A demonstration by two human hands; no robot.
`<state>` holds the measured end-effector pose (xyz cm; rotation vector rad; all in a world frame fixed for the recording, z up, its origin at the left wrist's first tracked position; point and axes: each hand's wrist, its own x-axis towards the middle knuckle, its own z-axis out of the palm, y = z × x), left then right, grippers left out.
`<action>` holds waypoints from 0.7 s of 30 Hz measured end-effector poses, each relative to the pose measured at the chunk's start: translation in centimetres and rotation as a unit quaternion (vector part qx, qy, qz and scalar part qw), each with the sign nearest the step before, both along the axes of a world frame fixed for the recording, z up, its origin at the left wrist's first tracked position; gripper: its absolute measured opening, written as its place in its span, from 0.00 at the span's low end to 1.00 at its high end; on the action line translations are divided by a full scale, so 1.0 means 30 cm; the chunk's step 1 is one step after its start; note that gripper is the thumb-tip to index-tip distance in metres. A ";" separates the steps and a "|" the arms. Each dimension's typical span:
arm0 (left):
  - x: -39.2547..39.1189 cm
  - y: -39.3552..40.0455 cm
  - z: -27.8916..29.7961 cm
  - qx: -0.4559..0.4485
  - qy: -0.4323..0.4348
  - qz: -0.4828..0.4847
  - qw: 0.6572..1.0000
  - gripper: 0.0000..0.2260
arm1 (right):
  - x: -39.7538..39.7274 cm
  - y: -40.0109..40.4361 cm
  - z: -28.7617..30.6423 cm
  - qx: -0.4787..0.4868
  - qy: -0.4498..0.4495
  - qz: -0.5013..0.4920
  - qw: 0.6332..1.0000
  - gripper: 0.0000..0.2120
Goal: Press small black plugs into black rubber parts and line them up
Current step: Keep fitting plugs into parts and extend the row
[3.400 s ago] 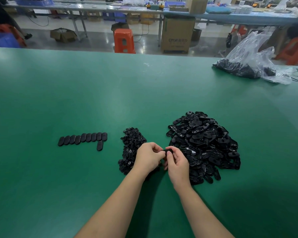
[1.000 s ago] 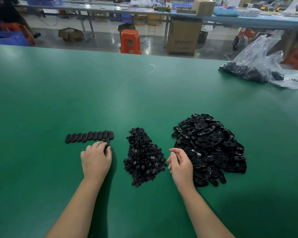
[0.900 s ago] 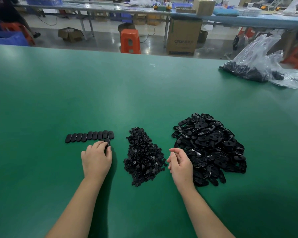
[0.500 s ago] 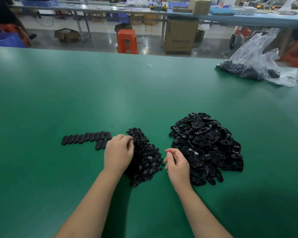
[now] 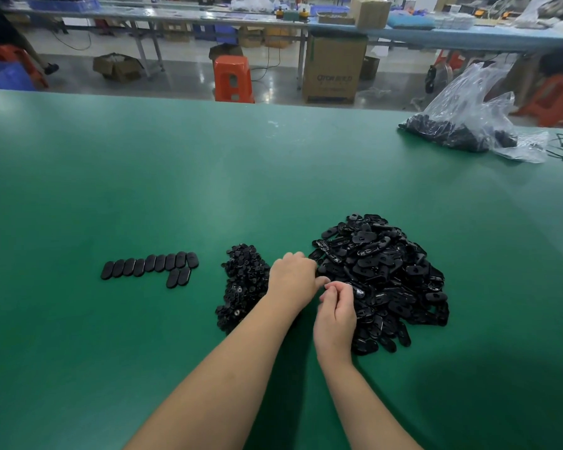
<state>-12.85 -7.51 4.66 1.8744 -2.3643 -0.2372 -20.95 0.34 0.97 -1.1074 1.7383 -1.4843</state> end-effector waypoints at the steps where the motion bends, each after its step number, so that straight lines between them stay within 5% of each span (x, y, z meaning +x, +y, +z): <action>1: -0.004 -0.001 -0.005 -0.004 -0.002 0.003 1.000 0.20 | 0.001 0.000 0.002 0.000 -0.002 0.002 1.000 0.09; 14: 0.004 0.016 -0.013 0.044 0.148 0.124 0.980 0.07 | 0.000 0.000 0.001 0.023 0.019 0.025 0.999 0.05; 21: 0.078 0.115 -0.020 -0.001 0.331 0.097 0.939 0.04 | -0.003 -0.008 -0.014 0.023 -0.068 0.035 0.997 0.08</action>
